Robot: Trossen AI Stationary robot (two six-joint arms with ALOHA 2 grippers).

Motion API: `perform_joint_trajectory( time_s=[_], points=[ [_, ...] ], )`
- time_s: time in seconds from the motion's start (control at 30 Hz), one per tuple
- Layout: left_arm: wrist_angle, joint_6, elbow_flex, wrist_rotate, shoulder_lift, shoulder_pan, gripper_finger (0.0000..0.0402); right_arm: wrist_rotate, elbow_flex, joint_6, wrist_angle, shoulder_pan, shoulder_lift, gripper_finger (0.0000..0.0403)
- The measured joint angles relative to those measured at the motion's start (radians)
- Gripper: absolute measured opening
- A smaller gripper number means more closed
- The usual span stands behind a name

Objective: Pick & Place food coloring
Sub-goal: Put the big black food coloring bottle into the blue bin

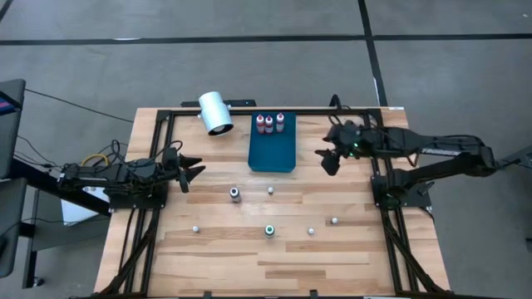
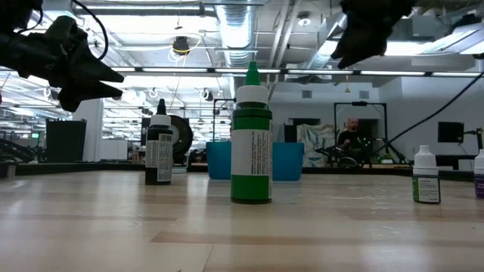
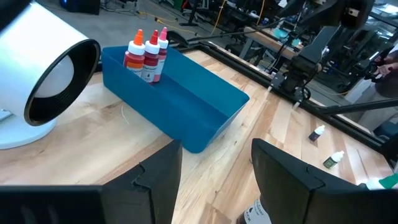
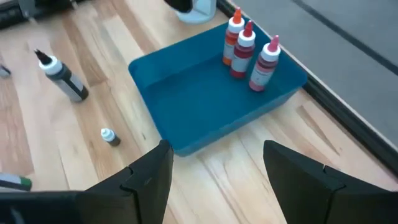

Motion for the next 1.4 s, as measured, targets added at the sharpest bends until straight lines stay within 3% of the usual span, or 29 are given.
perform_joint_trajectory(
  time_s=[0.23, 0.57, 0.77, 0.9, 1.1, 1.4],
  points=[
    [0.000, -0.005, 0.000, 0.000, 0.000, 0.000, 0.0185, 0.059, -0.133, 0.074, 0.113, 0.093, -0.094, 0.0240],
    [0.081, -0.101, 0.000, 0.007, 0.000, 0.000, 0.0185, 0.046, -0.320, 0.025, 0.333, 0.188, -0.116, 0.0240],
    [0.183, -0.100, 0.000, 0.147, 0.000, 0.000, 0.0185, 0.040, -0.453, -0.004, 0.502, 0.220, -0.116, 0.0240],
    [0.237, -0.086, 0.000, 0.215, 0.000, 0.000, 0.0185, 0.018, -0.534, -0.004, 0.669, 0.228, -0.116, 0.0240],
    [0.276, -0.042, 0.003, 0.232, 0.001, 0.000, 0.0185, -0.065, -0.603, -0.004, 0.867, 0.204, -0.117, 0.0240],
    [0.253, -0.007, 0.071, 0.289, 0.084, 0.000, 0.0185, -0.118, -0.642, -0.005, 0.918, 0.134, -0.204, 0.0240]
  ],
)
